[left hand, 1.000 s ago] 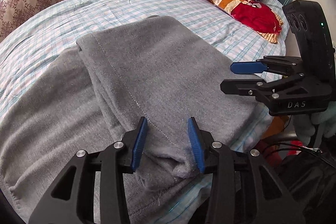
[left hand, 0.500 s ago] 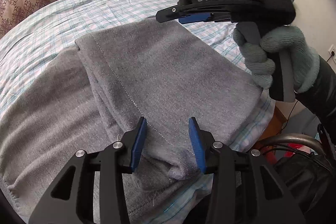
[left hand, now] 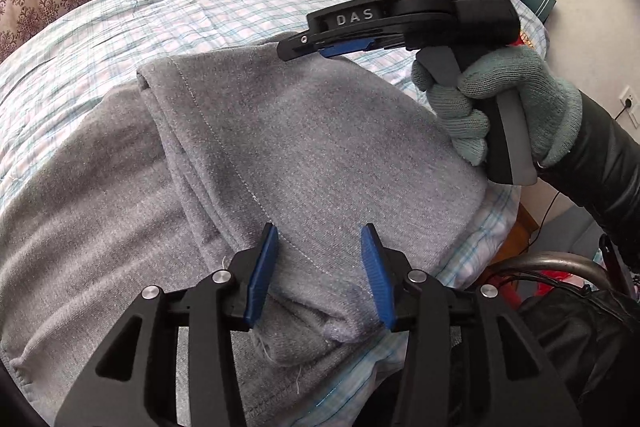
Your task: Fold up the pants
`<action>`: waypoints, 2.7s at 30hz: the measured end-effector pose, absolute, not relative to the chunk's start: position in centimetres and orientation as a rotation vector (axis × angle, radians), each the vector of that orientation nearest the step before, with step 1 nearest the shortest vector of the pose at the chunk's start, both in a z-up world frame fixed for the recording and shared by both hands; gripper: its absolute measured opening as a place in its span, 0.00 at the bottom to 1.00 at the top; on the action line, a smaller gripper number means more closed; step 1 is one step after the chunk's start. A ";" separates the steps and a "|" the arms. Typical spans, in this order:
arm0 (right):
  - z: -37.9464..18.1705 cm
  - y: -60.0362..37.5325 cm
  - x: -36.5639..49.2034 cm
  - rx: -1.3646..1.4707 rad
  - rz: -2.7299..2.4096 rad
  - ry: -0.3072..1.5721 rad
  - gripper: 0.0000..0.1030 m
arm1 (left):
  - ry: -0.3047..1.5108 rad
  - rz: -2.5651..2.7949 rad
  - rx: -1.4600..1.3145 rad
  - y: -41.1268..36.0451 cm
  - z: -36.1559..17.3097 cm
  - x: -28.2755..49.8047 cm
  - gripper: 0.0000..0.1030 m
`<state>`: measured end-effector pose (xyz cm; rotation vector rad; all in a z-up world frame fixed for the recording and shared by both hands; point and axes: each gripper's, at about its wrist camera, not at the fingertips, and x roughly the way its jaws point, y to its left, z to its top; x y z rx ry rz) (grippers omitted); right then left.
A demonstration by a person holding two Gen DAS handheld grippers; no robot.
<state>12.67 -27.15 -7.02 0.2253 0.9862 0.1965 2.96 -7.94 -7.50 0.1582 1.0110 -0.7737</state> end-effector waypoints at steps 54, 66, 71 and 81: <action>-3.4 -24.3 -2.4 -0.005 0.189 0.856 0.23 | 1.344 -0.603 0.231 -22.7 -6.1 13.8 0.70; -2.7 -19.2 -3.7 -0.212 0.175 0.779 0.23 | 1.293 -0.588 0.298 -20.6 -5.1 12.9 0.57; -2.3 -19.5 -4.2 -0.211 0.159 0.761 0.23 | 1.258 -0.620 0.209 -19.4 -4.4 12.4 0.21; -1.3 -22.1 -4.9 0.008 0.156 0.786 0.64 | 1.212 -0.679 -0.168 -13.1 -2.9 12.6 0.17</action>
